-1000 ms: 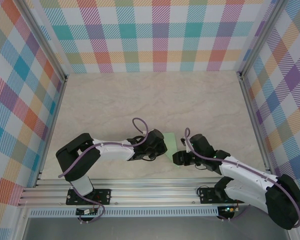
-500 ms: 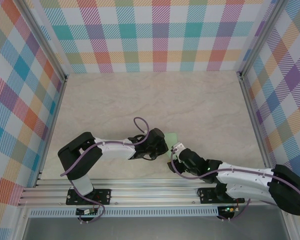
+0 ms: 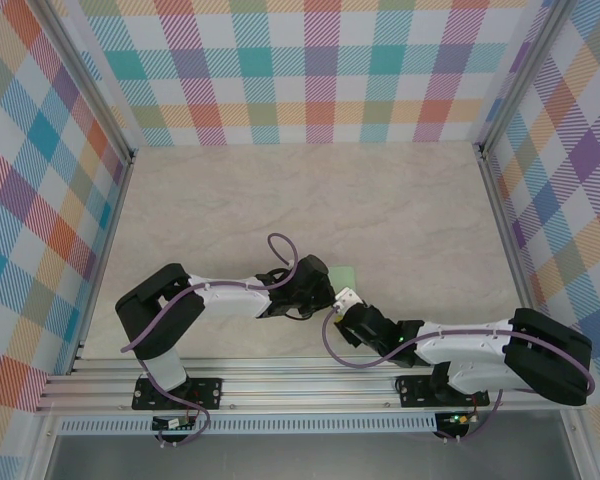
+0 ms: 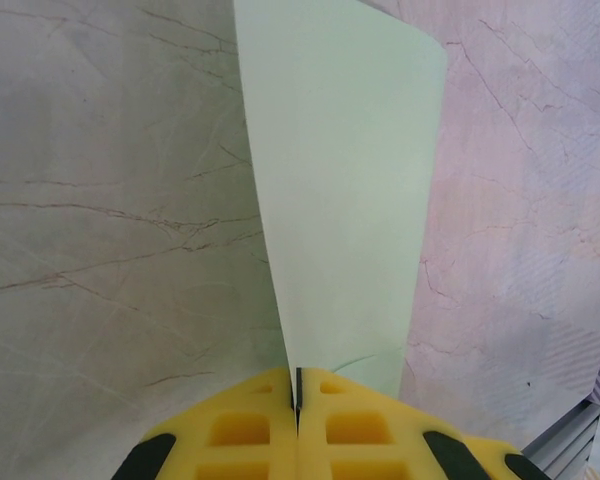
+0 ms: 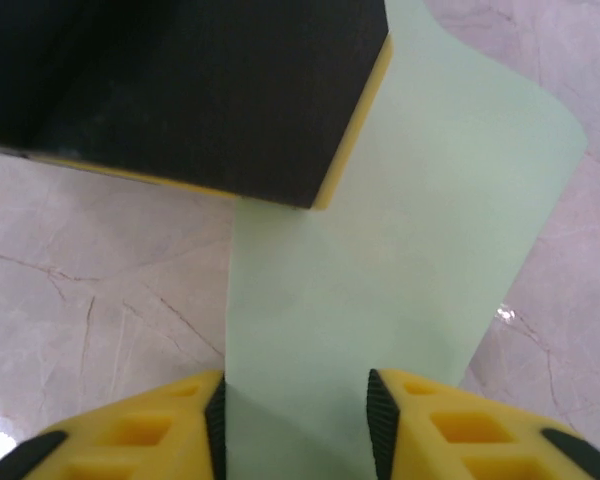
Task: Fold a paper plane with a square sheet of paper (pick it up from the middle)
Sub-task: Fold the wing for the fifth time at the center of the table.
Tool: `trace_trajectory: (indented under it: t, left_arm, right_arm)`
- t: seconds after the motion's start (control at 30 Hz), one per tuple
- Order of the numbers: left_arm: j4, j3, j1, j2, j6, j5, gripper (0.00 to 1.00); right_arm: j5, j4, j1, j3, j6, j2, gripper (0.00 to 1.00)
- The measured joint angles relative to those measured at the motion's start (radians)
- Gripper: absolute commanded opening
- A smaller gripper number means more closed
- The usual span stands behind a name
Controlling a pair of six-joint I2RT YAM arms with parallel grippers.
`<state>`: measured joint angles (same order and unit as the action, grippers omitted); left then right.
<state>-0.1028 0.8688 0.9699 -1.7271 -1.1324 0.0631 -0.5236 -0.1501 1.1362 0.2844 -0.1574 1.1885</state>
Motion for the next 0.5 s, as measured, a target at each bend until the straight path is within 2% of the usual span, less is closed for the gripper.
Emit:
trace_trajectory:
  t: [0.4, 0.5]
  left_arm:
    - [0.003, 0.000, -0.005, 0.000, 0.000, 0.001, 0.00]
    - [0.006, 0.000, -0.005, 0.000, 0.000, 0.003, 0.04]
  right_arm:
    - [-0.023, -0.030, 0.001, 0.003, 0.010, 0.020, 0.12]
    - [-0.026, -0.034, 0.001, 0.005, 0.009, 0.031, 0.06]
